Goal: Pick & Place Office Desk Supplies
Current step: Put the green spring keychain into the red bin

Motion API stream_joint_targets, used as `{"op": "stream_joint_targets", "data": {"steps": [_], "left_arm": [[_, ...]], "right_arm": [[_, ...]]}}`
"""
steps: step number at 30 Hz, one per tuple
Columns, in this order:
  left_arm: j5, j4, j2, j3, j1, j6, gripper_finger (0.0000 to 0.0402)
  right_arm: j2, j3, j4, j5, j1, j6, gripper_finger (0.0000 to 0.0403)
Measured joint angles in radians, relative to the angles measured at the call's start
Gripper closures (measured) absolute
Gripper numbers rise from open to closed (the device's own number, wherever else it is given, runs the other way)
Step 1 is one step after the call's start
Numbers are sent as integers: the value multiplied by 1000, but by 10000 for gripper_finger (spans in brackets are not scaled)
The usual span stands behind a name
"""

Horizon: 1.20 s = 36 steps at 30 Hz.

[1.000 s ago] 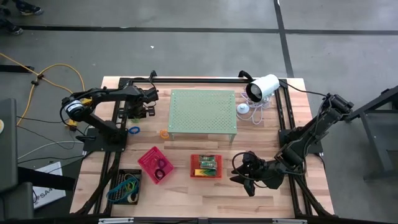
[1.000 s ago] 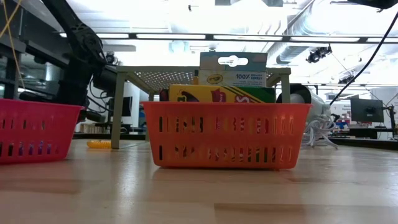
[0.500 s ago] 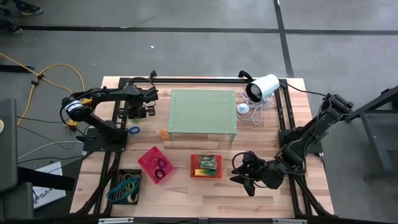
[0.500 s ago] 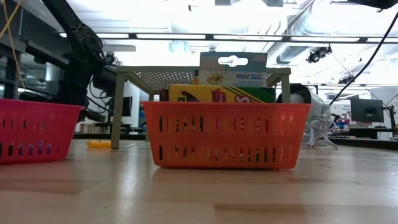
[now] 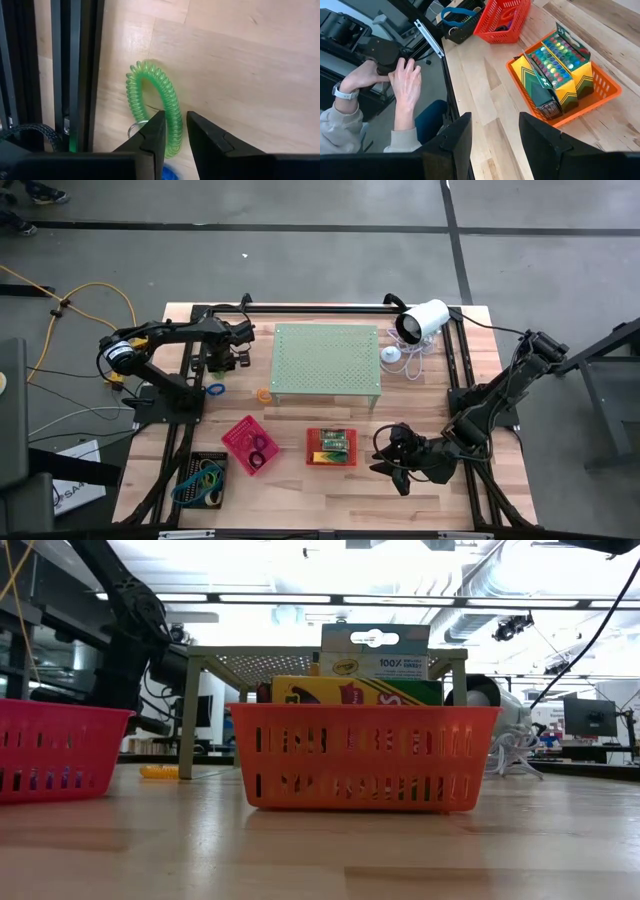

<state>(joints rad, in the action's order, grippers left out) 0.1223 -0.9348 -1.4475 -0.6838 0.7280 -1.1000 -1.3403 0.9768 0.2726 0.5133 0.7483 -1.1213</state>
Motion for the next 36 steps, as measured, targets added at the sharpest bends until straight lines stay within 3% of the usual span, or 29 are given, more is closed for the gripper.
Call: {"op": "stream_joint_targets", "data": {"steps": [9, 26, 36], "left_arm": [[-3, 0, 0, 0, -5, -4, 360], [9, 1, 10, 1, -3, 47, 364], [11, 5, 167, 0, -3, 92, 364]], "right_arm": [[0, 0, 0, 0, 0, 0, 252], [0, 0, 0, 0, 0, 0, 252], [0, 0, 0, 0, 0, 0, 252]]}}
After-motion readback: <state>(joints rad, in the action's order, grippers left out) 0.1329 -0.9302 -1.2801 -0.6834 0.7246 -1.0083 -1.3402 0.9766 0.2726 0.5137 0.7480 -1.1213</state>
